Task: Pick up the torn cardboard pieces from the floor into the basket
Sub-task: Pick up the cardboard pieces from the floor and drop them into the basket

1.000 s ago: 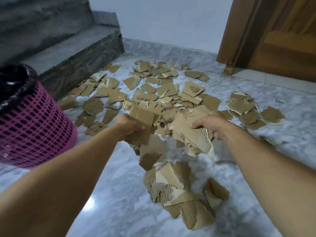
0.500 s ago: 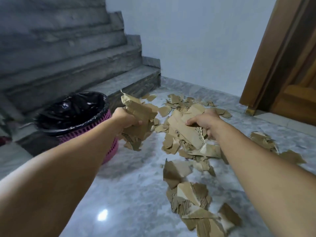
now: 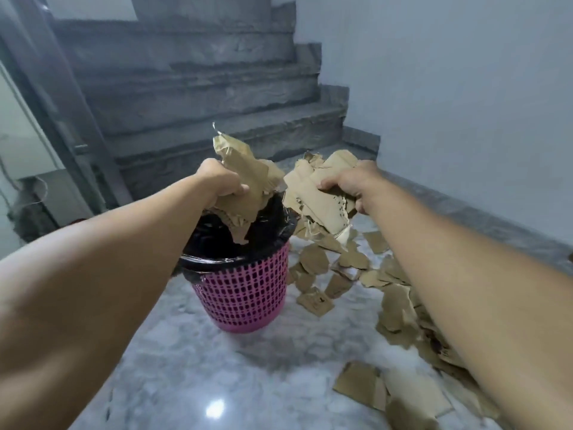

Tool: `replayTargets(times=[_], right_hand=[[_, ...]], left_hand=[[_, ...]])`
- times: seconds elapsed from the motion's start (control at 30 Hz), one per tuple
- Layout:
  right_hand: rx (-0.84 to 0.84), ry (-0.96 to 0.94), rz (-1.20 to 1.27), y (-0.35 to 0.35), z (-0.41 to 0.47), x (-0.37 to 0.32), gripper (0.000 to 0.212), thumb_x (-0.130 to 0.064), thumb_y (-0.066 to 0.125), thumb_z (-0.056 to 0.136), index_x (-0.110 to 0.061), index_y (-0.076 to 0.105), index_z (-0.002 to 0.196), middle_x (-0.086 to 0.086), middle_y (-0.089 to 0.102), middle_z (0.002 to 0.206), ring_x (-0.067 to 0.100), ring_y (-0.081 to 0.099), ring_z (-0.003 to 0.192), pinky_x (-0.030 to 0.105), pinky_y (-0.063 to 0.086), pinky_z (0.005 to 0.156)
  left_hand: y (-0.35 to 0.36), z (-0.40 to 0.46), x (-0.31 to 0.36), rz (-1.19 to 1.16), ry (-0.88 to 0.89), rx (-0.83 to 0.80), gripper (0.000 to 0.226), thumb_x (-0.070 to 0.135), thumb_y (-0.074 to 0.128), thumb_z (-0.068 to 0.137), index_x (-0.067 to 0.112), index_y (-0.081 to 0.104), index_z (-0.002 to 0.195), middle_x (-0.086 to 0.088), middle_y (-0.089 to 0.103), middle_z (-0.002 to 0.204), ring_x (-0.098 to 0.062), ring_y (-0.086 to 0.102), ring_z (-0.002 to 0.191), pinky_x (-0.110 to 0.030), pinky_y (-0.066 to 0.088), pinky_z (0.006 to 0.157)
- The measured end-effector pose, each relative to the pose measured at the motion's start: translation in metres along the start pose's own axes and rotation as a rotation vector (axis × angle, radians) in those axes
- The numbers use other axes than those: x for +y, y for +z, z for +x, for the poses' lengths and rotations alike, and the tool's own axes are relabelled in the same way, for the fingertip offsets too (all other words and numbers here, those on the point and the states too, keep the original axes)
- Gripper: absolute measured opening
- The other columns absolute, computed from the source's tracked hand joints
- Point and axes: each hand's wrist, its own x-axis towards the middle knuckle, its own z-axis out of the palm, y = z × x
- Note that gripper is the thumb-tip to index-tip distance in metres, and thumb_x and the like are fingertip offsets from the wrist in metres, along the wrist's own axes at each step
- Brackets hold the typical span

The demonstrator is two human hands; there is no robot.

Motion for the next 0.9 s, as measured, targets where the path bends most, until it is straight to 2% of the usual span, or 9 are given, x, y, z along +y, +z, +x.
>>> replayTargets(times=[0.07,0.17,0.3,0.4,0.47,0.53,0.67,0.77,0.9], right_hand=[[-0.039,0.008,0.022,0.033,0.018,-0.008,0.060,-0.013,0.087,0.064,-0.010,0.046,0.108,0.007,0.060,0.089,0.020,0.063,0.074,0.029,0.048,0.048],[-0.096,0.012,0.114,0.083,0.042,-0.010,0.052,-0.004,0.082,0.070,-0.013,0.040,0.100,0.003,0.055,0.079,0.014,0.057,0.065,0.029,0.050,0.052],[-0.106,0.063,0.130,0.149,0.077,0.010,0.060,-0.002,0.086,0.062,-0.009,0.047,0.106,0.006,0.061,0.089,0.025,0.064,0.089,0.044,0.058,0.082],[-0.120,0.104,0.058,0.183,0.104,0.036,0.063,-0.005,0.085,0.060,-0.003,0.056,0.115,0.011,0.068,0.097,0.028,0.068,0.087,0.043,0.059,0.078],[-0.156,0.121,-0.011,0.196,0.115,0.050,0.050,-0.006,0.081,0.064,-0.003,0.062,0.110,0.013,0.070,0.092,0.024,0.068,0.081,0.036,0.059,0.070],[-0.181,0.121,-0.077,0.200,0.119,0.056,0.030,-0.007,0.078,0.073,-0.007,0.062,0.099,0.010,0.068,0.090,0.023,0.064,0.083,0.032,0.052,0.068],[-0.155,0.118,-0.093,0.192,0.126,0.058,0.020,-0.010,0.077,0.074,-0.008,0.064,0.089,0.007,0.068,0.090,0.025,0.066,0.092,0.040,0.058,0.078],[-0.172,0.160,-0.008,0.172,0.123,0.055,0.012,-0.003,0.071,0.079,-0.010,0.061,0.079,0.006,0.068,0.091,0.024,0.069,0.089,0.046,0.058,0.084],[-0.208,0.207,0.084,0.127,0.116,0.057,0.013,0.002,0.061,0.088,-0.006,0.060,0.078,0.008,0.065,0.083,0.018,0.063,0.076,0.035,0.061,0.073]], left_hand=[[-0.014,0.029,-0.014,0.007,-0.021,0.030,0.060,0.023,0.079,0.077,0.009,0.050,0.127,-0.004,0.053,0.111,-0.026,0.057,0.109,-0.034,0.049,0.088],[-0.025,0.064,-0.039,0.039,-0.074,0.066,0.059,0.024,0.077,0.078,0.007,0.049,0.127,-0.005,0.054,0.111,-0.028,0.057,0.108,-0.038,0.050,0.094],[-0.017,0.101,-0.082,0.065,-0.138,0.069,0.051,0.021,0.071,0.081,0.006,0.048,0.125,-0.011,0.056,0.115,-0.030,0.056,0.108,-0.039,0.049,0.095],[-0.004,0.112,-0.110,0.110,-0.174,-0.039,0.047,0.015,0.070,0.082,0.002,0.050,0.124,-0.015,0.058,0.119,-0.032,0.059,0.103,-0.039,0.053,0.086],[0.003,0.112,-0.121,0.107,-0.219,-0.198,0.043,0.012,0.071,0.082,-0.001,0.054,0.119,-0.018,0.061,0.111,-0.032,0.062,0.086,-0.038,0.054,0.068],[0.006,0.110,-0.129,0.140,-0.240,-0.289,0.039,0.014,0.075,0.079,0.001,0.058,0.112,-0.016,0.061,0.101,-0.027,0.058,0.076,-0.031,0.047,0.058],[0.016,0.111,-0.132,0.177,-0.224,-0.296,0.042,0.023,0.077,0.078,0.008,0.058,0.112,-0.012,0.060,0.103,-0.027,0.057,0.094,-0.037,0.048,0.070],[0.031,0.108,-0.117,0.126,-0.181,-0.329,0.031,0.019,0.075,0.082,0.012,0.058,0.108,-0.011,0.063,0.107,-0.026,0.062,0.100,-0.039,0.053,0.079],[0.060,0.097,-0.080,0.076,-0.090,-0.397,0.019,0.017,0.072,0.085,0.007,0.065,0.100,-0.012,0.067,0.098,-0.021,0.064,0.079,-0.029,0.054,0.066]])
